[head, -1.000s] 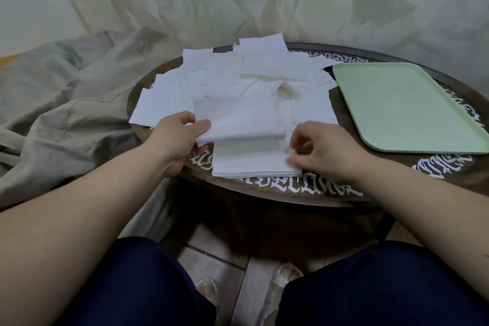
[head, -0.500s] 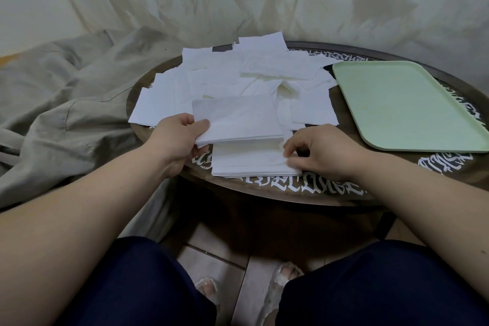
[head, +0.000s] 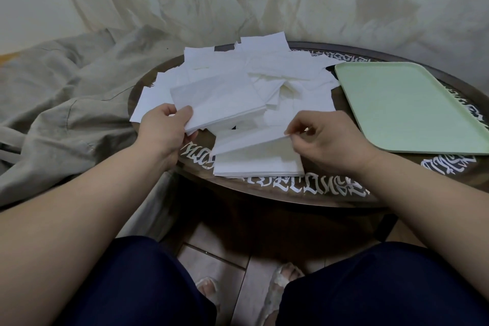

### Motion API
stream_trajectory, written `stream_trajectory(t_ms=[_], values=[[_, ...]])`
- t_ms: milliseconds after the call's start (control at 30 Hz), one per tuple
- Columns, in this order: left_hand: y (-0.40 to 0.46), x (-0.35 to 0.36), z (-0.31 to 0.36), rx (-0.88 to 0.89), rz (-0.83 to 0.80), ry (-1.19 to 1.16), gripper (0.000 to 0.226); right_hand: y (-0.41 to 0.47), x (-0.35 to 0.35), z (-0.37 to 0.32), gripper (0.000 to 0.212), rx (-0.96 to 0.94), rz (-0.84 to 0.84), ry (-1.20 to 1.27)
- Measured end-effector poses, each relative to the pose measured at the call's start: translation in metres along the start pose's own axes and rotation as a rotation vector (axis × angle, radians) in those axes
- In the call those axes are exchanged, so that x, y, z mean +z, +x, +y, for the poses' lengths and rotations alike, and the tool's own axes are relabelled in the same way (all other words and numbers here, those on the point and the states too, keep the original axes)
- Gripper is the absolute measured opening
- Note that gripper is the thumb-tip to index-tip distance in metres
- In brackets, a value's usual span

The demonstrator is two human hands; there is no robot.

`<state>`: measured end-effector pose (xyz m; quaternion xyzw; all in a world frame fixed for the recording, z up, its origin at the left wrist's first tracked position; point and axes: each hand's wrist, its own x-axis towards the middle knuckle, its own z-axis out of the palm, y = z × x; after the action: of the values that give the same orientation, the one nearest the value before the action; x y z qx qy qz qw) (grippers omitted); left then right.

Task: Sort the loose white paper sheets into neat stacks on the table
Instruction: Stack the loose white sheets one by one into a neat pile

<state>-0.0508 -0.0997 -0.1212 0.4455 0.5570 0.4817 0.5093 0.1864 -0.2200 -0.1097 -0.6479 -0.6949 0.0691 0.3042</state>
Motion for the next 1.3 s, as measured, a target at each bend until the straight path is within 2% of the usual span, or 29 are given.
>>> stream_trajectory(t_ms=[100,233,400,467,533,600,633,700,767,867,1000,1300], values=[[0.000,-0.001,0.000,-0.008,-0.007,0.010,0.019,0.000,-0.003,-0.003,0.018,0.035,0.069,0.161],[-0.003,0.001,-0.001,-0.019,-0.047,0.031,0.017,-0.006,-0.005,0.002,0.007,0.041,-0.135,-0.017],[-0.008,0.002,0.001,-0.051,-0.114,0.026,0.014,-0.007,-0.004,0.002,0.012,0.011,-0.362,-0.152],[-0.013,0.004,0.001,-0.069,-0.170,0.025,0.016,-0.007,-0.005,0.000,0.014,0.063,-0.373,-0.128],[-0.017,0.007,0.002,-0.079,-0.229,0.024,0.020,-0.005,-0.004,0.000,0.020,0.250,-0.237,0.090],[-0.021,0.011,0.003,-0.090,-0.275,0.043,0.022,-0.001,-0.001,0.001,0.024,0.508,-0.073,0.502],[-0.023,0.013,0.003,-0.100,-0.295,0.057,0.022,0.001,0.001,0.001,0.026,0.608,-0.028,0.671],[-0.025,0.016,0.002,-0.120,-0.333,0.088,0.020,0.002,0.005,0.003,0.027,0.689,-0.016,0.847],[-0.027,0.019,-0.001,-0.133,-0.357,0.129,0.024,0.000,0.008,0.005,0.033,0.663,-0.050,0.830],[-0.027,0.021,-0.005,-0.130,-0.361,0.218,0.024,-0.002,0.011,0.009,0.043,0.610,-0.109,0.663],[-0.026,0.019,-0.006,-0.119,-0.361,0.329,0.012,-0.004,0.012,0.013,0.041,0.584,-0.097,0.556],[-0.028,0.017,-0.004,-0.024,-0.319,0.471,0.016,-0.004,0.012,0.014,0.034,0.550,-0.115,0.492]])
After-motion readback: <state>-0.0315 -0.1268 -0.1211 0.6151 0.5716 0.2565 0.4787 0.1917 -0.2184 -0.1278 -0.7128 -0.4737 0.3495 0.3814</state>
